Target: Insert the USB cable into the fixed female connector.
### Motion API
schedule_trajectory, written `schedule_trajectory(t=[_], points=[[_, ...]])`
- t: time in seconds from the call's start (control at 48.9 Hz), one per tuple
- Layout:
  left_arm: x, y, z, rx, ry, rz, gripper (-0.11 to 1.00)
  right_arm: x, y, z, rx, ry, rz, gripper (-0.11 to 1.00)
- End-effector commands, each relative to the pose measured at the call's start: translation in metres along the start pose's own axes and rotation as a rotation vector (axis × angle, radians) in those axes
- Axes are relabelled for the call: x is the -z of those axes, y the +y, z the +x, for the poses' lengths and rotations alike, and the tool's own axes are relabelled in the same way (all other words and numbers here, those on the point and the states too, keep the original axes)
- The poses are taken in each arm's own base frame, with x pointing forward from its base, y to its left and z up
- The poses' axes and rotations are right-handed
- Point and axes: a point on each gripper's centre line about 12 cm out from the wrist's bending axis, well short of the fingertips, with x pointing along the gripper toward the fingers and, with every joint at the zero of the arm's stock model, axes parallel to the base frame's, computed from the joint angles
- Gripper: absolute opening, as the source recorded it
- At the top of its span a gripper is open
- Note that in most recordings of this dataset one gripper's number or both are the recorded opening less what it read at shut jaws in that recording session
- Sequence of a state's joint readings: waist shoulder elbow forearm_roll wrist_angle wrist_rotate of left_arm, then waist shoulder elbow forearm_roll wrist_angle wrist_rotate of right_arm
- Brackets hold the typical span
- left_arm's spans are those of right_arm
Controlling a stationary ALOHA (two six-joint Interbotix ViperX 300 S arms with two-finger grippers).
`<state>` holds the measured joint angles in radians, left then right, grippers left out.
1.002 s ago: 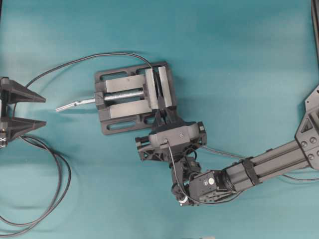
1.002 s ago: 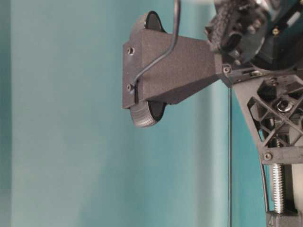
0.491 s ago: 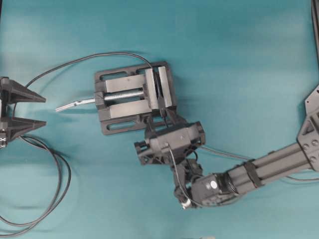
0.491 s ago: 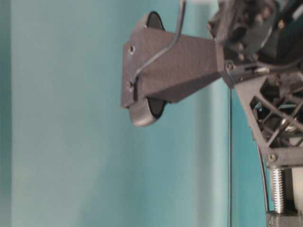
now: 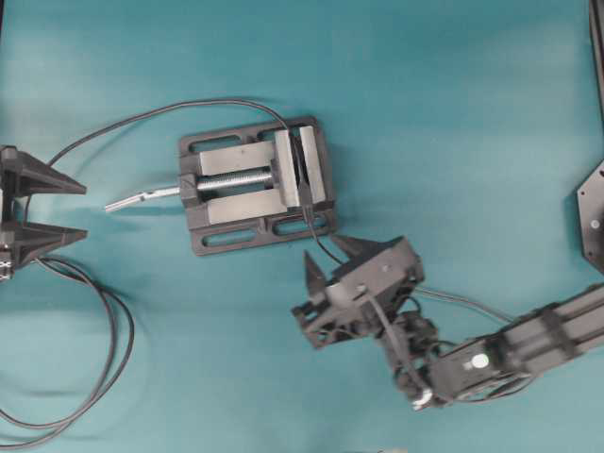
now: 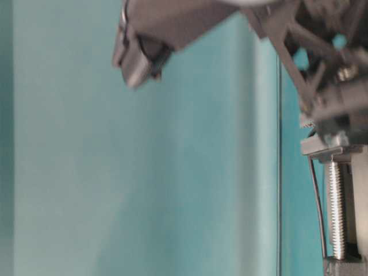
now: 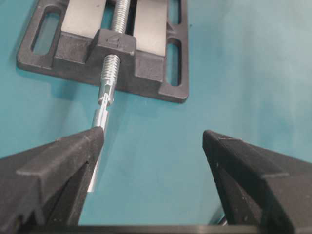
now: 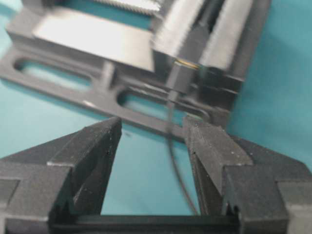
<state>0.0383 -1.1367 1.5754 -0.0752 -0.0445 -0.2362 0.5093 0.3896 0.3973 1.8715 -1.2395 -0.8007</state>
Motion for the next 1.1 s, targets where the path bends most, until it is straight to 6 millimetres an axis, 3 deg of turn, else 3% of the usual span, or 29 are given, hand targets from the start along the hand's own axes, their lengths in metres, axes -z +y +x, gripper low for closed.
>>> schedule_trajectory(t=[0.0, 0.47, 0.797, 1.084], points=[[-0.005, -0.001, 0.001, 0.000, -0.010, -0.012, 0.98, -0.018, -0.011, -0.011, -0.050, 0.014, 0.027, 0.58], [-0.005, -0.001, 0.001, 0.000, -0.010, -0.013, 0.98, -0.046, -0.089, -0.037, -0.399, -0.019, -0.143, 0.58], [-0.005, -0.001, 0.001, 0.000, -0.011, -0.013, 0.98, -0.056, -0.151, -0.019, -0.507, -0.071, -0.264, 0.58], [-0.005, -0.001, 0.001, 0.000, -0.010, -0.013, 0.98, -0.069, -0.190, -0.029, -0.692, -0.127, -0.285, 0.58]])
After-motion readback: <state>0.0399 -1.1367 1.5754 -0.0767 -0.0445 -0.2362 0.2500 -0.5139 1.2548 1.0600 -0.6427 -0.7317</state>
